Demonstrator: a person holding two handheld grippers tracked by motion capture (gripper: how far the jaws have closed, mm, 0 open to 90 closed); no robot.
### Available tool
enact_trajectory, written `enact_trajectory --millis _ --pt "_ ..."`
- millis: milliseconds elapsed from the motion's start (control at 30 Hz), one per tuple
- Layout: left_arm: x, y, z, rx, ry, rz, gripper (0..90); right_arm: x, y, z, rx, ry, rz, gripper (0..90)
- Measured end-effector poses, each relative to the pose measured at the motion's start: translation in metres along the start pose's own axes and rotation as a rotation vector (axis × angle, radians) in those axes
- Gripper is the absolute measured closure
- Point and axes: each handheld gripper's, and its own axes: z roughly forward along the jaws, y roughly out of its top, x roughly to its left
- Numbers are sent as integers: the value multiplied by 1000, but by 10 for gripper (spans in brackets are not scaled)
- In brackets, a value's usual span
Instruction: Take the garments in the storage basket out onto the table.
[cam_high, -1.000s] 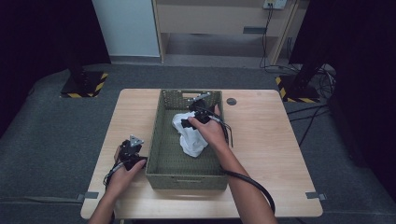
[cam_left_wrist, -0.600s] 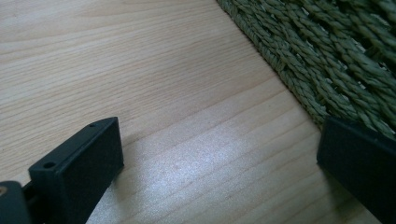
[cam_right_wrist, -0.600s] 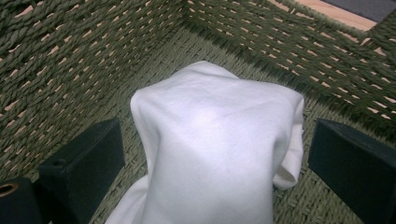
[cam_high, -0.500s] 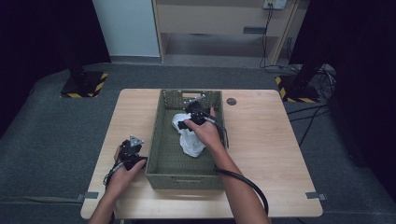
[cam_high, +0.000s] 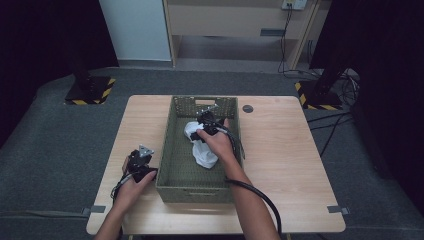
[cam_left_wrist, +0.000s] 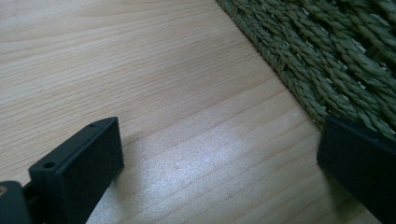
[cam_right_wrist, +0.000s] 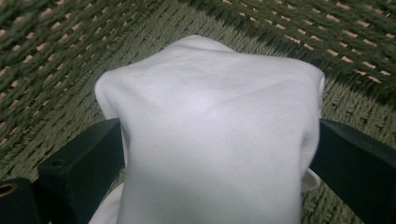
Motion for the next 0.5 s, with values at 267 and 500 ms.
enact_trajectory --millis 267,500 --pt "0 0 0 0 1 0 0 0 -3 17 29 -4 14 30" --pt "0 0 0 0 0 0 0 -1 -8 27 48 11 25 15"
